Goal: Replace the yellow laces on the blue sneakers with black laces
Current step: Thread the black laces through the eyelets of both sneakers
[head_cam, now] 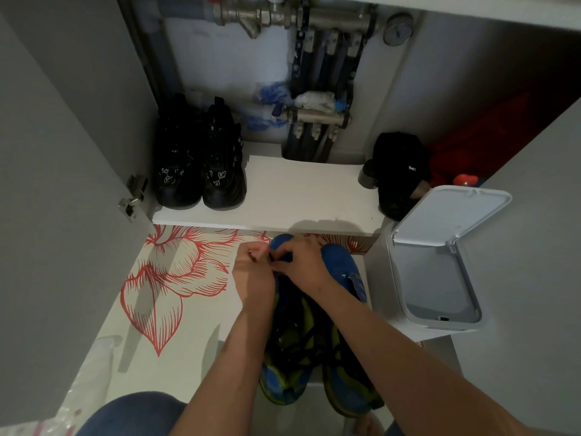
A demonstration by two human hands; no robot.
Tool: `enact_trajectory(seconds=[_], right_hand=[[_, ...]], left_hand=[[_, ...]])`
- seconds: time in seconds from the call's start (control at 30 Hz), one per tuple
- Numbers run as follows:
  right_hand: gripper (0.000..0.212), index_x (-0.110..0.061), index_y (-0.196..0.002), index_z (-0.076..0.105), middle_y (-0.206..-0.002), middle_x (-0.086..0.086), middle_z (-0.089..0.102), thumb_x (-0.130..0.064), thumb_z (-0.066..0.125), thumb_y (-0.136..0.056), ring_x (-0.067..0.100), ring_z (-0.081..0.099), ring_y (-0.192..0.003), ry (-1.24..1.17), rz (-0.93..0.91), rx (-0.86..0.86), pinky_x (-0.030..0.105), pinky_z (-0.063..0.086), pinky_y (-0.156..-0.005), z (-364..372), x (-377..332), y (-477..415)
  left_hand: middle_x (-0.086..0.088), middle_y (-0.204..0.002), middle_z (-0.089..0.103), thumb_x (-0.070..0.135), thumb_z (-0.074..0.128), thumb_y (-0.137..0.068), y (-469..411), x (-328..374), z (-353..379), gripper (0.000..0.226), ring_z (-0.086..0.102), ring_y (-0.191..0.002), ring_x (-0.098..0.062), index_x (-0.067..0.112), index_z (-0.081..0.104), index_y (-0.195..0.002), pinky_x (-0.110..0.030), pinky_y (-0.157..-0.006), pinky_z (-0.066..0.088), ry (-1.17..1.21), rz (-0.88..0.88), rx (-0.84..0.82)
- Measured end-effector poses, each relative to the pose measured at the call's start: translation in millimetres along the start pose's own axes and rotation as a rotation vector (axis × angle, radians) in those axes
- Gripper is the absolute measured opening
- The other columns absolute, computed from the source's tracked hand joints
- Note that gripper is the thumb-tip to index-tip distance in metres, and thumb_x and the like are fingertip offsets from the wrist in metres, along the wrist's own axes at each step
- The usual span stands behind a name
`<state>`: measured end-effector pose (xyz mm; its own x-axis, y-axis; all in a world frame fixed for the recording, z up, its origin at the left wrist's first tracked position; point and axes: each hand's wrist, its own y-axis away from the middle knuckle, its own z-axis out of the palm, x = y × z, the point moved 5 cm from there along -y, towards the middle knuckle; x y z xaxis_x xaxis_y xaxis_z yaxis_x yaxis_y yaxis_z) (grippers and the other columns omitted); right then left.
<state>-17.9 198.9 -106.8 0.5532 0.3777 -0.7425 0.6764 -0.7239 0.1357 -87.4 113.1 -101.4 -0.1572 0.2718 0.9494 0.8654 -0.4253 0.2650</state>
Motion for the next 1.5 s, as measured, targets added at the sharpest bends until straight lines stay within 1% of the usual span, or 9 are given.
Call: enact_trajectory(seconds=[0.17, 0.3, 0.47, 0.73, 0.87, 1.07, 1.23, 1.43, 1.5], right_hand=[[0.003, -0.009, -0.082, 0.071, -0.081, 0.000, 0.068, -0.006, 0.070, -0.080, 0.010, 0.057, -0.075, -0.082, 0.037, -0.007, 0.022, 0.042, -0.071, 1, 11, -1], [0.004, -0.009, -0.082, 0.065, -0.073, -0.002, 0.061, -0.005, 0.065, -0.084, 0.009, 0.058, -0.070, -0.226, 0.027, 0.069, 0.023, 0.049, -0.068, -12, -9, -3], [0.010, 0.007, -0.093, 0.063, -0.072, 0.016, 0.066, 0.000, 0.058, -0.089, 0.014, 0.068, -0.062, -0.765, -0.027, 0.199, 0.025, 0.058, -0.069, -66, -69, 1], [0.006, 0.000, -0.097, 0.056, -0.077, 0.009, 0.065, -0.002, 0.052, -0.093, 0.017, 0.068, -0.075, -1.262, -0.155, 0.197, 0.027, 0.057, -0.078, -122, -113, 8], [0.025, 0.003, -0.116, 0.055, -0.099, 0.017, 0.066, -0.005, 0.055, -0.092, 0.020, 0.067, -0.084, -1.044, 0.064, 0.034, 0.024, 0.057, -0.079, -88, -88, 8], [0.040, 0.000, -0.119, 0.059, -0.121, 0.016, 0.060, -0.023, 0.065, -0.088, 0.026, 0.056, -0.111, 0.071, 0.249, -0.169, 0.034, 0.045, -0.096, -57, -18, 4], [0.073, -0.008, -0.136, 0.037, -0.126, 0.009, 0.055, -0.032, 0.073, -0.077, 0.027, 0.055, -0.112, 0.324, 0.331, -0.331, 0.037, 0.047, -0.093, -17, 17, 18], [0.008, -0.010, -0.093, 0.057, -0.085, 0.008, 0.062, -0.017, 0.053, -0.091, 0.024, 0.061, -0.085, 0.469, 0.205, -0.200, 0.025, 0.036, -0.052, -21, 16, 22], [0.026, -0.012, -0.068, 0.050, -0.064, 0.001, 0.048, -0.023, 0.052, -0.091, 0.022, 0.056, -0.075, 0.512, 0.181, -0.161, 0.026, 0.028, -0.048, -23, 14, 24]], left_hand=[[-0.012, -0.082, 0.060, 0.008, 0.046, -0.094, 0, -23, -2, 0.010, 0.056, -0.071, -0.020, 0.009, 0.056, -0.095, -0.029, -0.062, 0.041, -0.161, -0.141, -0.119], [-0.009, -0.102, 0.065, 0.009, 0.052, -0.090, 4, -14, 7, 0.022, 0.059, -0.089, -0.022, 0.006, 0.062, -0.110, -0.022, -0.068, 0.034, -0.540, 0.042, -0.301], [-0.011, -0.113, 0.065, 0.013, 0.056, -0.092, 9, -17, 9, 0.031, 0.060, -0.102, -0.024, 0.006, 0.058, -0.121, -0.023, -0.078, 0.039, -0.486, 0.060, -0.269], [-0.010, -0.105, 0.068, 0.017, 0.057, -0.093, 8, -10, 5, 0.022, 0.061, -0.091, -0.020, 0.008, 0.064, -0.111, -0.023, -0.073, 0.039, -0.566, 0.168, -0.194], [-0.016, -0.093, 0.068, 0.013, 0.053, -0.093, 3, -10, 4, 0.014, 0.060, -0.080, -0.028, 0.005, 0.063, -0.100, -0.030, -0.063, 0.038, -0.508, 0.125, -0.121], [-0.012, -0.080, 0.062, 0.005, 0.043, -0.094, 3, -15, 0, 0.013, 0.060, -0.073, -0.029, 0.016, 0.047, -0.087, -0.032, -0.061, 0.042, -0.017, -0.185, 0.007], [-0.019, -0.100, 0.065, 0.018, 0.039, -0.098, 0, -9, -6, 0.009, 0.062, -0.089, -0.033, 0.012, 0.044, -0.102, -0.047, -0.082, 0.052, 0.074, -0.176, 0.064], [-0.003, -0.077, 0.059, 0.019, 0.034, -0.102, 2, 11, -20, 0.005, 0.062, -0.073, -0.024, 0.015, 0.038, -0.101, -0.037, -0.073, 0.053, 0.165, -0.091, 0.183], [0.000, -0.071, 0.054, 0.015, 0.030, -0.103, 5, 23, -19, 0.007, 0.059, -0.058, -0.013, 0.011, 0.035, -0.100, -0.028, -0.059, 0.047, 0.237, -0.091, 0.174]])
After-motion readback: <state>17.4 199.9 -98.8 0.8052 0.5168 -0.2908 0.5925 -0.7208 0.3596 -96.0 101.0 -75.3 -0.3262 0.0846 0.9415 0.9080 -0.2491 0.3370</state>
